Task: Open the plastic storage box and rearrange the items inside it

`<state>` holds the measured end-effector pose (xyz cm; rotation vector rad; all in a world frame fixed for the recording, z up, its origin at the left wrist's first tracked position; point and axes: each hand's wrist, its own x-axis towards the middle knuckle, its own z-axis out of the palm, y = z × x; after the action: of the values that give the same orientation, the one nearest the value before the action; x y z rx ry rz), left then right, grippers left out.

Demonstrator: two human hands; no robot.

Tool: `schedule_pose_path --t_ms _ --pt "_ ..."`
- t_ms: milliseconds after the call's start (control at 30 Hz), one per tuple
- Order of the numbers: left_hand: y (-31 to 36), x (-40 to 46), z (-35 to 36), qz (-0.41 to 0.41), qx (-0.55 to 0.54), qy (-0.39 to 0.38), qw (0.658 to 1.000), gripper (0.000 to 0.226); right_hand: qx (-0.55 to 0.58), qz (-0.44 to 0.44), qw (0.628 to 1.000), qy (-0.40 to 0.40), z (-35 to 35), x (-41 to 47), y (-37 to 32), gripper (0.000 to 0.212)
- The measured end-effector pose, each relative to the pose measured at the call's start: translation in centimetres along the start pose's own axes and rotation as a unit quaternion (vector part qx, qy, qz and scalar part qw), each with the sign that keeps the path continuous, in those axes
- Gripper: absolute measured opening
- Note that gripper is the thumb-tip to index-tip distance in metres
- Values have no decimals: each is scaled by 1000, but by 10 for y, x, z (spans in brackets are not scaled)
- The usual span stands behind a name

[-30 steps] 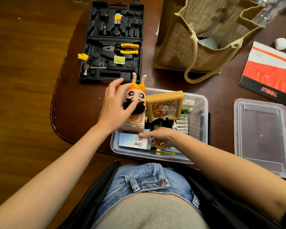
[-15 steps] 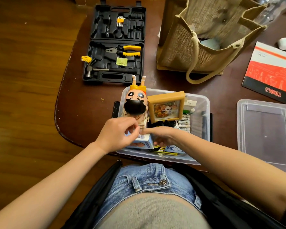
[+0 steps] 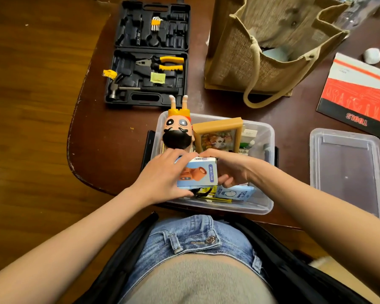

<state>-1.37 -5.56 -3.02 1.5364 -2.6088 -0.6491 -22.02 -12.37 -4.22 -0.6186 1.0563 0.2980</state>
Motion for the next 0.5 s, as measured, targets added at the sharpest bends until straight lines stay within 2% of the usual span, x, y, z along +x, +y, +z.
schedule_pose_path --t_ms 67,167,267,400,500 --pt "1 6 -11 -30 -15 -12 999 87 -16 -10 1000 -25 5 0 -3 48" --pt "-1 12 -28 -89 -151 -67 982 75 -89 -66 992 -54 10 -2 -7 53" --pt "-7 14 -35 -101 -238 -131 957 79 -142 -108 983 -50 11 -4 -11 56" --pt "-17 16 -39 -103 -248 -209 941 85 -166 -154 973 -33 11 -2 -6 38" --pt "-21 17 -34 -102 -263 -295 913 80 -212 -185 960 9 12 -2 -3 39"
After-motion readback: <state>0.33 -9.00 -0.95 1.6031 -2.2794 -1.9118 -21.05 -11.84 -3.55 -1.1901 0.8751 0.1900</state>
